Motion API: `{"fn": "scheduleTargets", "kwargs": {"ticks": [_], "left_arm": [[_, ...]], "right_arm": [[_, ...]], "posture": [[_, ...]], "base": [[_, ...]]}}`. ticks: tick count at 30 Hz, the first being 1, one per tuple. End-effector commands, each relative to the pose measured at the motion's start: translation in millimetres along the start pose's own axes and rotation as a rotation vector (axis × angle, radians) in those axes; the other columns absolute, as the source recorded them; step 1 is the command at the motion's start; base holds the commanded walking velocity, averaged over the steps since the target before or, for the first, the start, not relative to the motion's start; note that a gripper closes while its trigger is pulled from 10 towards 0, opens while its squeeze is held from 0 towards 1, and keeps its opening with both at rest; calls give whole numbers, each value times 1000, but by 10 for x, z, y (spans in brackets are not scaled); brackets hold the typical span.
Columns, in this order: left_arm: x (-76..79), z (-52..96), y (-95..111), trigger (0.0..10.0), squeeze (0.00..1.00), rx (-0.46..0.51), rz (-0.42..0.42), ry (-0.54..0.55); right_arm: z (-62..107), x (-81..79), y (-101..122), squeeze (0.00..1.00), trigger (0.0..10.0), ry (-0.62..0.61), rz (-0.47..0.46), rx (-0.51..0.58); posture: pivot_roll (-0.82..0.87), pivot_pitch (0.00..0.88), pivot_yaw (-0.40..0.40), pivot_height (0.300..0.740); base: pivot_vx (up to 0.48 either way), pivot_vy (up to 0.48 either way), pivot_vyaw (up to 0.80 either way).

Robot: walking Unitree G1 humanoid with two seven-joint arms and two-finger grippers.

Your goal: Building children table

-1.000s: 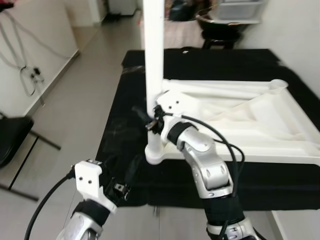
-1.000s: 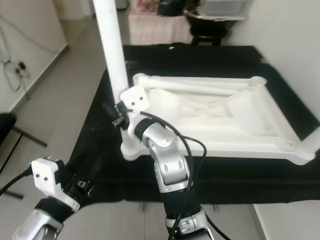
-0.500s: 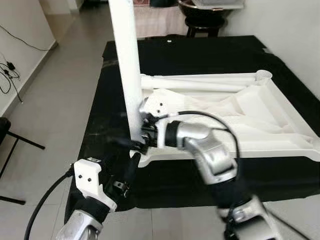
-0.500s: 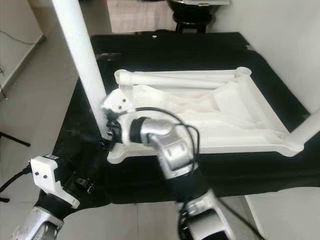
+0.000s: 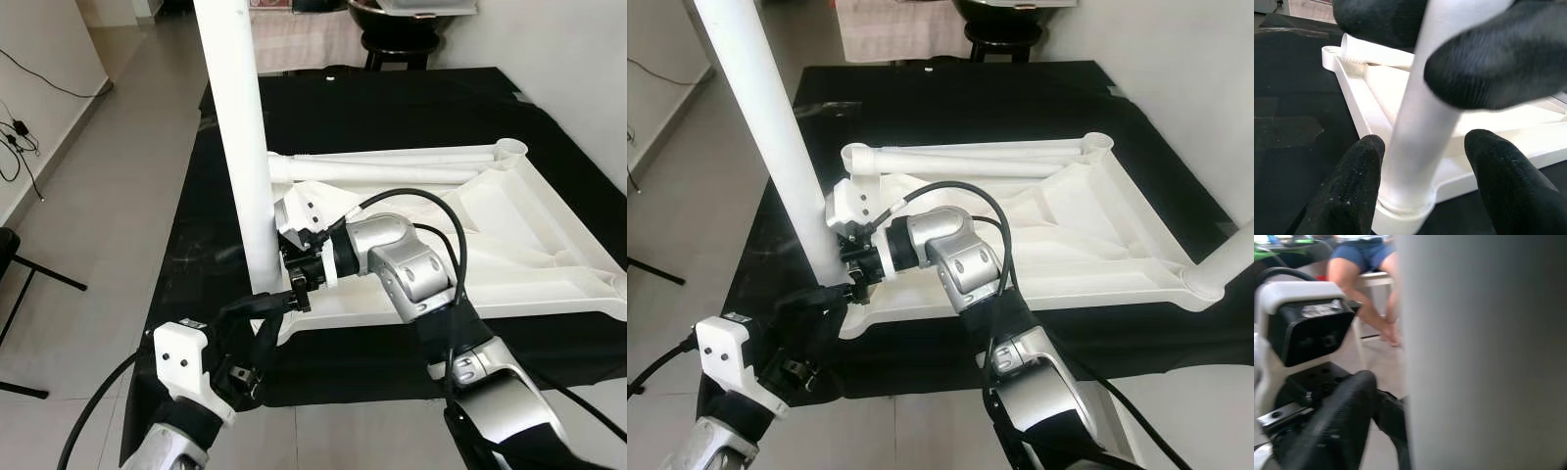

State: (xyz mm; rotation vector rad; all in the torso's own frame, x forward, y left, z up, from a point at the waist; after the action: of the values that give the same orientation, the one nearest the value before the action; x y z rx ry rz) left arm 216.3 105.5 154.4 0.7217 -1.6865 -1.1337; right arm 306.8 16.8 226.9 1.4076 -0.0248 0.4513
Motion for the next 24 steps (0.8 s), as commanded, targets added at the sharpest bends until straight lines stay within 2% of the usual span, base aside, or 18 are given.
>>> {"fn": "scheduleTargets", "kwargs": {"ticks": [1,4,8,9,10,12,13,14,15,16,17,18,19,20,21,22,24], "left_arm": [[25,14,12,10000,0,6,1,0],[45,28,9,10000,0,3,4,-1],[45,31,11,10000,0,2,5,1],[45,31,11,10000,0,2,5,1],[43,31,12,10000,0,2,6,1],[43,31,12,10000,0,2,6,1],[37,31,15,10000,0,3,6,1],[37,31,15,10000,0,3,6,1],[34,32,17,10000,0,3,6,1],[21,37,24,10000,0,3,6,1],[21,37,24,10000,0,3,6,1],[2,41,32,10000,0,2,5,0],[2,41,32,10000,0,2,5,0],[-21,33,34,10000,0,-2,3,-4],[-21,33,34,10000,0,-2,3,-4],[-48,19,31,10000,0,-7,3,-9],[-69,-7,25,10000,0,-11,2,-16]], "right_arm": [[-95,-64,56,0,0,85,15,37],[-71,-64,55,0,0,128,4,60],[-53,-60,16,0,0,117,-7,65],[-38,-57,-10,0,0,93,-12,64],[-15,-38,-72,0,0,11,-21,47],[-15,-38,-72,0,0,11,-21,47],[6,-12,-151,0,0,-101,-42,24],[6,-12,-151,0,0,-101,-42,24],[28,9,-208,0,0,-175,-56,7],[36,111,-368,0,0,-460,-116,-52],[36,111,-368,0,0,-460,-116,-52],[248,174,-580,0,0,-861,-195,-174],[248,174,-580,0,0,-861,-195,-174],[347,25,-695,0,0,-1054,-240,-261],[347,25,-695,0,0,-1054,-240,-261],[379,-83,-734,0,0,-1146,-273,-299],[349,-91,-708,0,0,-1146,-253,-298]], "posture": [[152,165,-30,740],[154,171,-31,740],[149,174,-28,740],[148,174,-28,740],[139,175,-30,740],[139,175,-30,740],[130,179,-29,740],[130,179,-29,740],[130,179,-29,740],[115,183,-21,740],[115,183,-21,740],[98,181,-6,740],[98,181,-6,740],[94,177,8,740],[94,177,8,740],[75,155,18,740],[83,146,16,740]], "base": [[0,0,0],[0,0,0],[0,0,0],[0,0,0],[0,0,0],[0,0,0],[0,0,0],[0,0,0],[0,0,0],[0,0,0],[0,0,0],[0,0,0],[0,0,0],[0,0,0],[0,0,0],[0,0,0],[0,0,0]]}}
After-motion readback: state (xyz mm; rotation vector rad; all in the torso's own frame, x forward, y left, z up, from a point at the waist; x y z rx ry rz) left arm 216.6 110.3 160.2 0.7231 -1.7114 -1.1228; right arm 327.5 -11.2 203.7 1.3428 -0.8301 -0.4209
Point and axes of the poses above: a point about 5 cm out from each wrist's last joint towards the gripper, its own z axis pointing back from the gripper into the wrist, its own y axis along the axis of the wrist's last joint, x = y × z, the point moved 4 cm from there along -z, pointing out of the wrist towards the gripper, and after that the axes turned 9 degrees about z, right-handed, at the moved point
